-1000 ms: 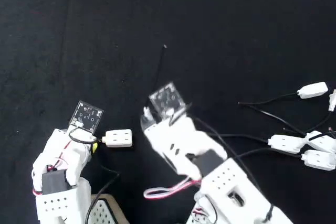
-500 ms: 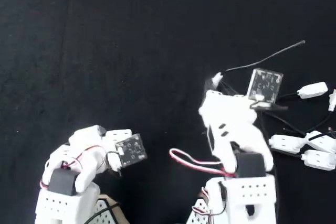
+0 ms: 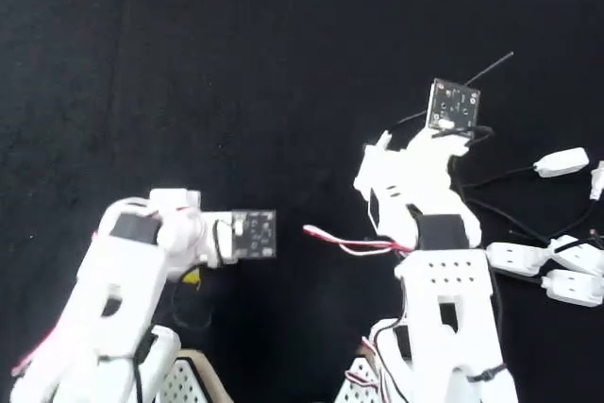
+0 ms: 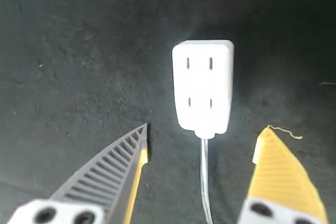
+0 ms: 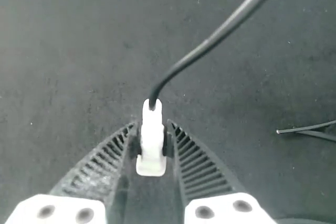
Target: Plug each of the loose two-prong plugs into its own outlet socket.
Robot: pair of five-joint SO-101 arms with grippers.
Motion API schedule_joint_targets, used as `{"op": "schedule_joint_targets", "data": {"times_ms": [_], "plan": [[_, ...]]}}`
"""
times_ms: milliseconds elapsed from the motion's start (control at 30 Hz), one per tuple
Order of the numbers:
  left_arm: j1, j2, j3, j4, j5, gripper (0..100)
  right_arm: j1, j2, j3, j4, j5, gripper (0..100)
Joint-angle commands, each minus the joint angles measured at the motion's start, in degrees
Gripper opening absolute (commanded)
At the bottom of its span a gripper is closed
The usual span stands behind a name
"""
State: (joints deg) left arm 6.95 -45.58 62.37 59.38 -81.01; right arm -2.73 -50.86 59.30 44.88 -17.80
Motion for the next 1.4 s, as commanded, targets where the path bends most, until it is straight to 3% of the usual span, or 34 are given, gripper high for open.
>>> {"op": "schedule_joint_targets", "data": {"times_ms": [0, 233, 400, 633, 833, 933, 1133, 1367], "plan": [[2.51, 15.38, -9.8, -2.2, 0.0, 31, 1.49, 1.19, -3.65, -1.41, -0.53, 1.2], [4.53, 25.41, -12.7, -4.4, 2.55, 28, 3.43, 1.19, -3.91, -1.49, -0.53, 1.2], [4.18, 27.78, -10.24, -9.49, 5.71, 27, 3.43, 1.19, -3.91, -1.49, -0.53, 1.2], [3.74, 29.8, -9.45, -9.85, 8.26, 27, 3.34, 1.19, -3.91, -1.49, -0.53, 1.2], [5.32, 29.98, -14.81, -9.58, 24.62, 12, 3.43, 1.19, -3.82, -1.49, -0.53, 1.2], [7.25, 30.42, -16.04, -9.58, 31.3, 9, 3.43, 1.19, -3.82, -1.49, -0.53, 1.2], [11.12, 30.51, -15.52, -10.02, 37.89, 13, 3.25, 1.19, -3.74, -1.49, -0.53, 1.2], [10.86, 29.8, -17.27, -9.76, 39.91, 35, 3.16, 1.19, -3.74, -1.49, -0.44, 1.2]]}}
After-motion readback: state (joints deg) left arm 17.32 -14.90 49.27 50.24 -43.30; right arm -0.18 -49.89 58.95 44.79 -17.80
